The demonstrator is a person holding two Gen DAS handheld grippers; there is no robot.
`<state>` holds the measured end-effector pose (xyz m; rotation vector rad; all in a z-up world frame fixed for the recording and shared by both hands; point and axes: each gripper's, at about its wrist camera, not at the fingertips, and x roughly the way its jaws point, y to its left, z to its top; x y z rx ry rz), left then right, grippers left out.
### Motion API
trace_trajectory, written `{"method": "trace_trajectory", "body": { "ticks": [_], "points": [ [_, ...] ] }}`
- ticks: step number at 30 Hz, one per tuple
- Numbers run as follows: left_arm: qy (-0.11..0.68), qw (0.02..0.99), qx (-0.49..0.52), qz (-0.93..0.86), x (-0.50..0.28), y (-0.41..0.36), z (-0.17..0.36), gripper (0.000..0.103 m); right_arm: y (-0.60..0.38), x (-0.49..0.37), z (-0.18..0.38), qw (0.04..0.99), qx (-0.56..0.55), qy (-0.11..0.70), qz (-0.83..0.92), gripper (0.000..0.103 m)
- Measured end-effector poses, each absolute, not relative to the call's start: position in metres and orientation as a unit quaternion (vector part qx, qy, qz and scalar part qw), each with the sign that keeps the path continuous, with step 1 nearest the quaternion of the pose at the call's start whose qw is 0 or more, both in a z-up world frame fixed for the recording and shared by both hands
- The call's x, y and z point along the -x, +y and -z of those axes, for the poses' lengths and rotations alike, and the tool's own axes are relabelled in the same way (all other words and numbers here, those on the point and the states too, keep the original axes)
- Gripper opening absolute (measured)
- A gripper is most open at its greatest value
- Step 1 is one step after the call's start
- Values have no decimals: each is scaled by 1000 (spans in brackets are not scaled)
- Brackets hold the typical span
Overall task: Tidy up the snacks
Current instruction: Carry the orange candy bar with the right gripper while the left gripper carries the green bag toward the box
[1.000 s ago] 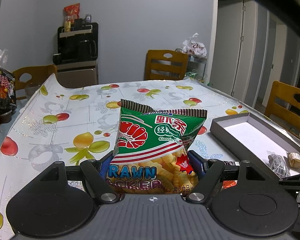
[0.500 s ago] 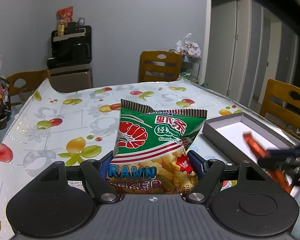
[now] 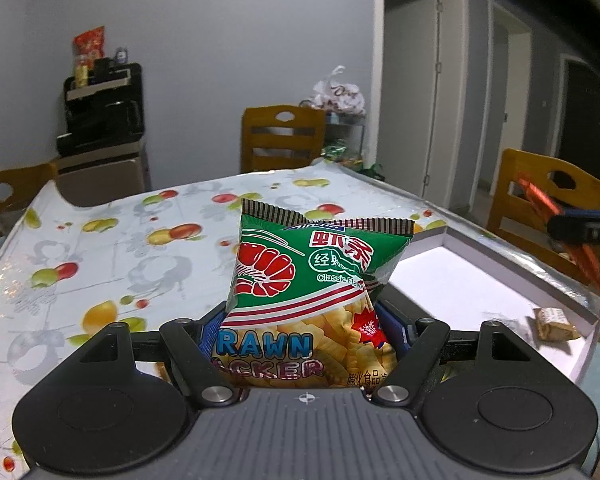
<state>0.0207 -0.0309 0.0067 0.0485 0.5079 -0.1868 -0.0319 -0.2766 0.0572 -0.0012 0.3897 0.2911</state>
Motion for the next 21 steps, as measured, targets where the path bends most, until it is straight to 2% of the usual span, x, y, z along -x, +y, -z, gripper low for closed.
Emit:
{"method": "trace_trajectory", "body": {
  "ticks": [13,21],
  "points": [
    [226,965,-53,119,-49,-77,-22,75,-341,28,-101,989,-15,126,-78,21],
    [231,961,-76,129,-79,-111,-17,75,-352,5,-84,983,-19,164,-76,21]
  ]
}}
